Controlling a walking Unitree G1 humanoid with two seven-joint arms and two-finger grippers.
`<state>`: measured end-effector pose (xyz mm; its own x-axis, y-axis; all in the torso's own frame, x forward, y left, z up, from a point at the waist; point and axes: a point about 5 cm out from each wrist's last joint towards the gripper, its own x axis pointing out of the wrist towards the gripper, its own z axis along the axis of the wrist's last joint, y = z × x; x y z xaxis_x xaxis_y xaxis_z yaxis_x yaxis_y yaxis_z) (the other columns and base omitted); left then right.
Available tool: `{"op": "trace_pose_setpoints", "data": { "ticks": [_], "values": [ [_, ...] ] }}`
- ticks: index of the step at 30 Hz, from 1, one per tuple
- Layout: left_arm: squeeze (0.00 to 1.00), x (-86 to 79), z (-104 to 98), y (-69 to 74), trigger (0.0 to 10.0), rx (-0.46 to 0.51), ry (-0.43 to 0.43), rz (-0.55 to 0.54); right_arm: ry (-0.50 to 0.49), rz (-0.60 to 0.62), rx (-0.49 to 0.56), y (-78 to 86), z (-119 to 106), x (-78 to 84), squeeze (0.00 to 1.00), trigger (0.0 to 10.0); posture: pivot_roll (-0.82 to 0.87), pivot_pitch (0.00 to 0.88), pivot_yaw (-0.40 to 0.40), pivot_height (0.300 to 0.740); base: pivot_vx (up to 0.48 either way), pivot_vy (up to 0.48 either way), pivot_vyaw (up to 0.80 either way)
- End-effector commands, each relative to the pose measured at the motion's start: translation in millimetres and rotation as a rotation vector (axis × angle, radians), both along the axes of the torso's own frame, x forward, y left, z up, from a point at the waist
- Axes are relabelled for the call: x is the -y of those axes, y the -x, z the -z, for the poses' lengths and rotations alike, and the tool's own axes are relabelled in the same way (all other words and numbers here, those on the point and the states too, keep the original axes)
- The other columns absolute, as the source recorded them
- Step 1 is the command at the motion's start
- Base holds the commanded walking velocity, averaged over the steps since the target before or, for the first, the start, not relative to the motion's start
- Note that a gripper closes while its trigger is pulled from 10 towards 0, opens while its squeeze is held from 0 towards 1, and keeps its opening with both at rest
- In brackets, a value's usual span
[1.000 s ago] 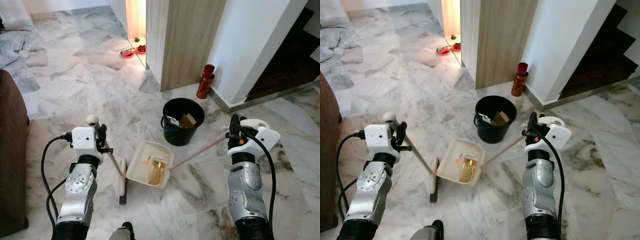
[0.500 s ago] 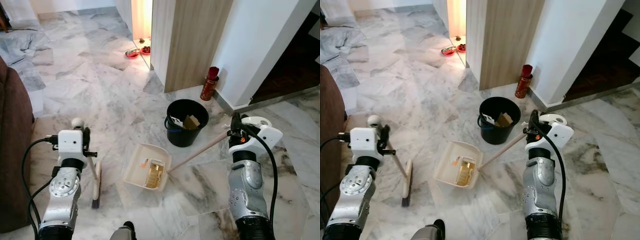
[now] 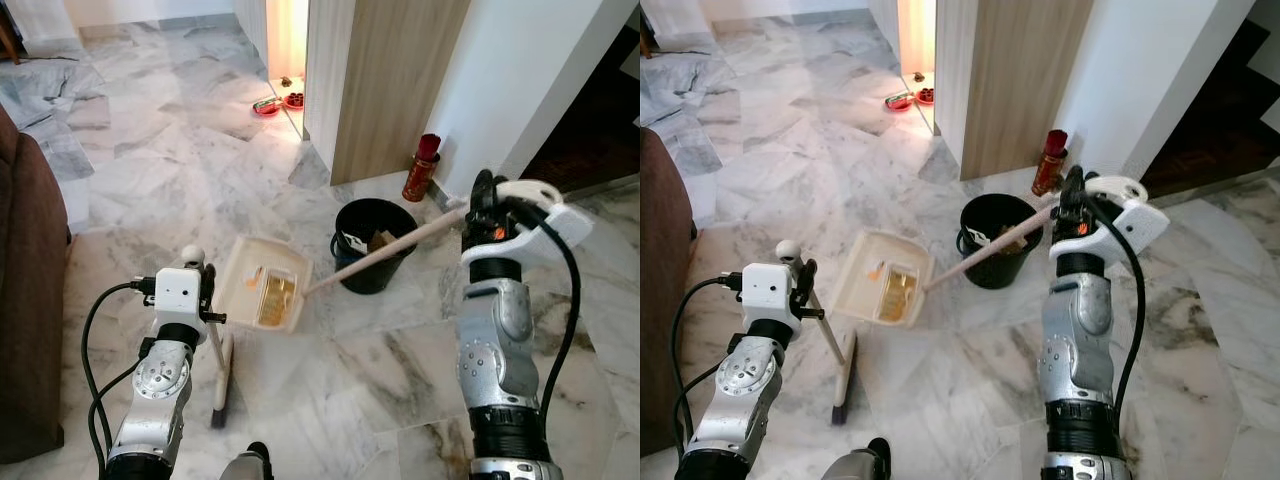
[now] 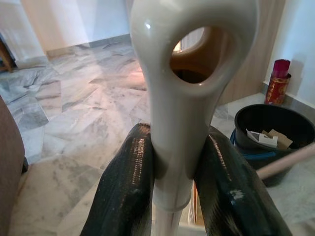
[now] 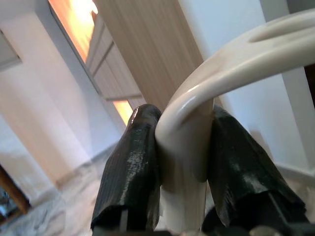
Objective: Sweep floor
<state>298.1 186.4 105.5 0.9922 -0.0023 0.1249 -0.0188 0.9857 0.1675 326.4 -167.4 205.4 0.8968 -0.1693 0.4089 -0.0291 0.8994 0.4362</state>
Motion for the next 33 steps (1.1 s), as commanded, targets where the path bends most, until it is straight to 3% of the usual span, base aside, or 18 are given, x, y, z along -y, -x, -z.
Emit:
{"op": "trace_pose_setpoints", "data": {
  "ticks": [1,12,16,18,28,33],
  "values": [
    [0.0,7.9,-7,-2.4,10.0,0.044,-0.01,0.027,0.029,0.035,0.13,3.6,-34,0.6,0.0,10.0,0.17,0.106,-0.068,0.74,0.0,0.0,0.0],
    [0.0,19.1,-7,-2.9,10.0,0.048,0.0,0.063,0.064,0.157,0.192,7.2,-61,7.6,0.0,10.0,0.17,0.113,-0.066,0.74,0.0,0.0,0.0],
    [0.0,19.8,-7,-2.9,10.0,0.049,0.0,0.068,0.041,0.195,0.188,8.0,-62,10.7,0.0,10.0,0.17,0.113,-0.064,0.74,0.0,0.0,0.0],
    [0.0,19.8,-7,-3.0,10.0,0.05,0.0,0.071,0.025,0.306,0.172,10.9,-60,21.4,0.0,10.0,0.17,0.112,-0.062,0.74,0.0,0.0,0.0],
    [0.0,19.8,-9,-3.6,10.0,0.052,0.001,0.076,0.02,0.473,0.149,18.4,-59,37.5,0.0,10.0,0.17,0.112,-0.055,0.74,0.0,0.0,0.0],
    [0.0,19.3,-8,-3.9,10.0,0.048,0.001,0.075,0.032,0.481,0.148,18.8,-58,37.1,0.0,10.0,0.17,0.11,-0.054,0.74,0.0,0.0,0.0]
  ]
}}
